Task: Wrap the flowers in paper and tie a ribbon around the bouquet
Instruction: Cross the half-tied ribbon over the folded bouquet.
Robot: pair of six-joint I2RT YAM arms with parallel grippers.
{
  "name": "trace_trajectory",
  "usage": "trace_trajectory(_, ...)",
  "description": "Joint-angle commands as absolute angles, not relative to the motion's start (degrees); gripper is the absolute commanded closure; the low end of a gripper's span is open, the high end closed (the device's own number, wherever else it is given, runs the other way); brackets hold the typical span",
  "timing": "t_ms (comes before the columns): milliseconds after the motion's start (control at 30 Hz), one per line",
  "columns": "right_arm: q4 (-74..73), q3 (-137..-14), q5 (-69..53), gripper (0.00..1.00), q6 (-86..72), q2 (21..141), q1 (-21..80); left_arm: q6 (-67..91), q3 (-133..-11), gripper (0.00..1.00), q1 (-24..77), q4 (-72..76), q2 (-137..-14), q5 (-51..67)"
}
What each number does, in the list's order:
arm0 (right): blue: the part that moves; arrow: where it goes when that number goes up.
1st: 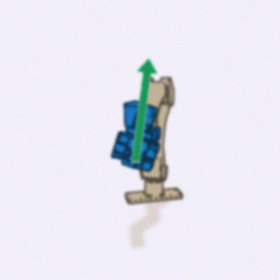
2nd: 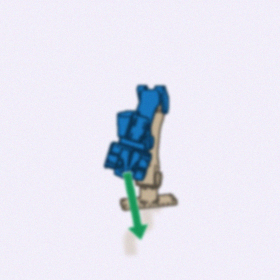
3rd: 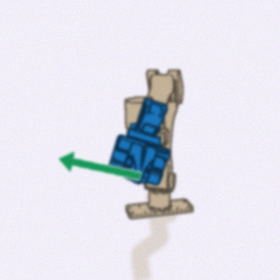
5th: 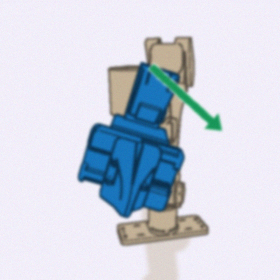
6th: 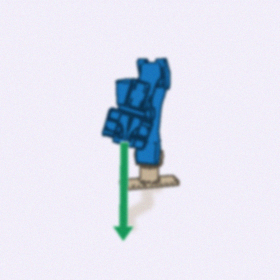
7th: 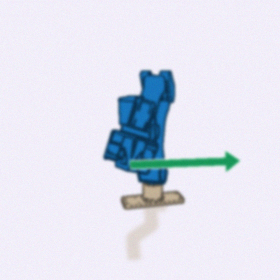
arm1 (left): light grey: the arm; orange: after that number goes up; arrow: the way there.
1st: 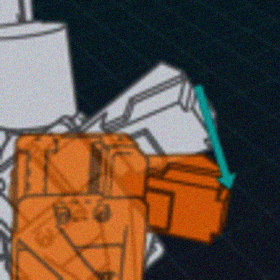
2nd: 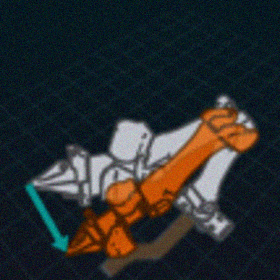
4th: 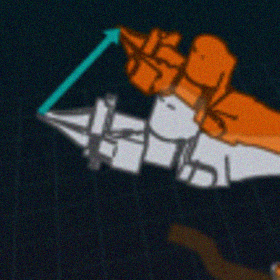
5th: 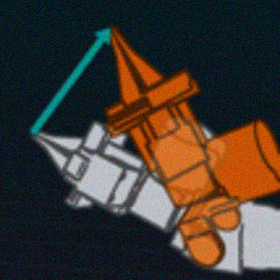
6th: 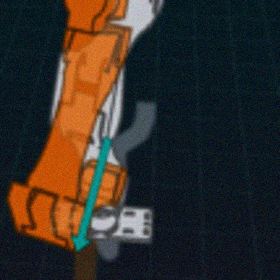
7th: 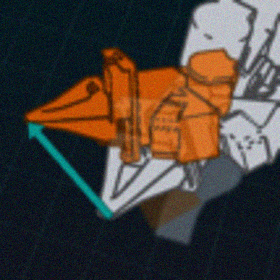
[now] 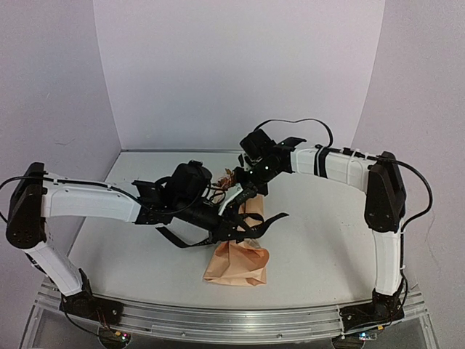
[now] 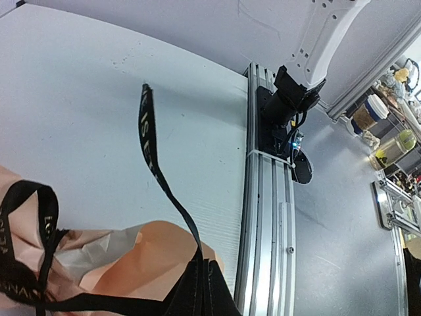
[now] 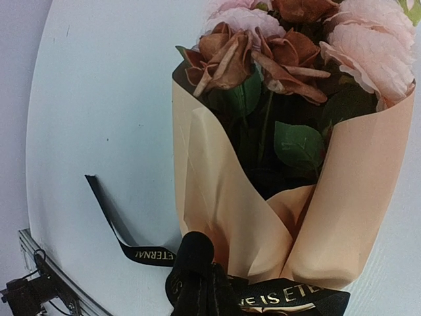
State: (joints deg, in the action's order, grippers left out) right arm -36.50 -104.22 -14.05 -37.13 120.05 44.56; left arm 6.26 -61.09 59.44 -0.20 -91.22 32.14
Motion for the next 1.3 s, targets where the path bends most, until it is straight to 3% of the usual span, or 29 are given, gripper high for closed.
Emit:
trace_trajectory(0, -35.5, -105.9, -16.1, 1.00, -35.5, 120.3, 43.8, 1.1, -68.7, 0.98, 59.9, -2.8, -98.0, 33.0)
trace_trajectory(300, -35.4, -104.6, -17.5, 1.00, -34.6, 119.5, 43.3, 0.9, -78.6, 0.97, 60.2, -4.2, -109.9, 31.0)
trace_trajectory(1067, -35.3, -107.4, -20.3, 1.00, -34.4, 121.8, 43.3, 2.5, -86.7, 0.95, 62.4, 2.3, -118.2, 28.5)
trace_trajectory(1100, -35.3, -107.5, -20.5, 1.00, -34.4, 121.8, 43.3, 2.6, -87.2, 0.93, 62.4, 2.1, -118.6, 28.6)
trace_trajectory(1167, -35.4, -107.5, -20.5, 1.00, -34.3, 121.9, 43.3, 3.3, -86.4, 0.80, 62.4, 2.9, -118.3, 28.3)
trace_trajectory(1267, -35.4, -107.3, -20.7, 1.00, -33.9, 121.8, 43.3, 5.3, -82.2, 0.67, 62.2, 7.7, -115.2, 26.6)
